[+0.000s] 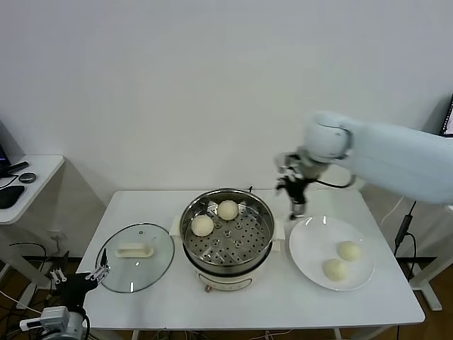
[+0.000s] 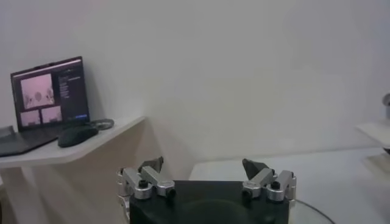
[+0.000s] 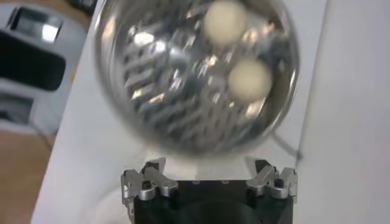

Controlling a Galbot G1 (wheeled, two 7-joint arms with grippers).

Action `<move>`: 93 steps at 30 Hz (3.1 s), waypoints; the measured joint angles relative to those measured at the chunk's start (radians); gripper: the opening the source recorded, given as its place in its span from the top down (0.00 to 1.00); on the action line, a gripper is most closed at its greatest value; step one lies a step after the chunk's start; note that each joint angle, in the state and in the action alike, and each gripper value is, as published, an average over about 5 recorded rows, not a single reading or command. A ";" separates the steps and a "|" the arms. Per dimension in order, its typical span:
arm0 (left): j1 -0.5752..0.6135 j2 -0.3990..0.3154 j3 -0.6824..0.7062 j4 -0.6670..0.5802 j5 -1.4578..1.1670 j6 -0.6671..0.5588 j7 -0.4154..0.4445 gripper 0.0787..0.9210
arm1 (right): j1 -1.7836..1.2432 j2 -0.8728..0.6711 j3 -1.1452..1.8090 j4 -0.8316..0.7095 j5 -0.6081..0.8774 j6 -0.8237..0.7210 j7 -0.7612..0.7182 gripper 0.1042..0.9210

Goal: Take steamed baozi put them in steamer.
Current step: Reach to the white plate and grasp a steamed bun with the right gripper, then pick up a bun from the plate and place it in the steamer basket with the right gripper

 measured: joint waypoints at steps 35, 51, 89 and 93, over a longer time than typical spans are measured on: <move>0.031 -0.021 -0.030 -0.024 0.015 -0.002 -0.001 0.12 | -0.728 -0.254 0.475 -0.071 -0.417 0.164 0.053 0.12; 0.028 -0.021 -0.036 -0.013 0.013 -0.002 -0.002 0.12 | -0.829 -0.189 0.541 -0.122 -0.453 0.153 0.071 0.26; 0.002 -0.002 -0.034 -0.022 -0.006 0.000 -0.002 0.12 | -0.114 0.021 0.248 -0.080 -0.109 0.244 -0.057 0.57; 0.004 -0.007 -0.040 -0.023 -0.005 0.000 -0.002 0.12 | -0.065 0.108 0.185 -0.076 -0.070 0.323 -0.039 0.57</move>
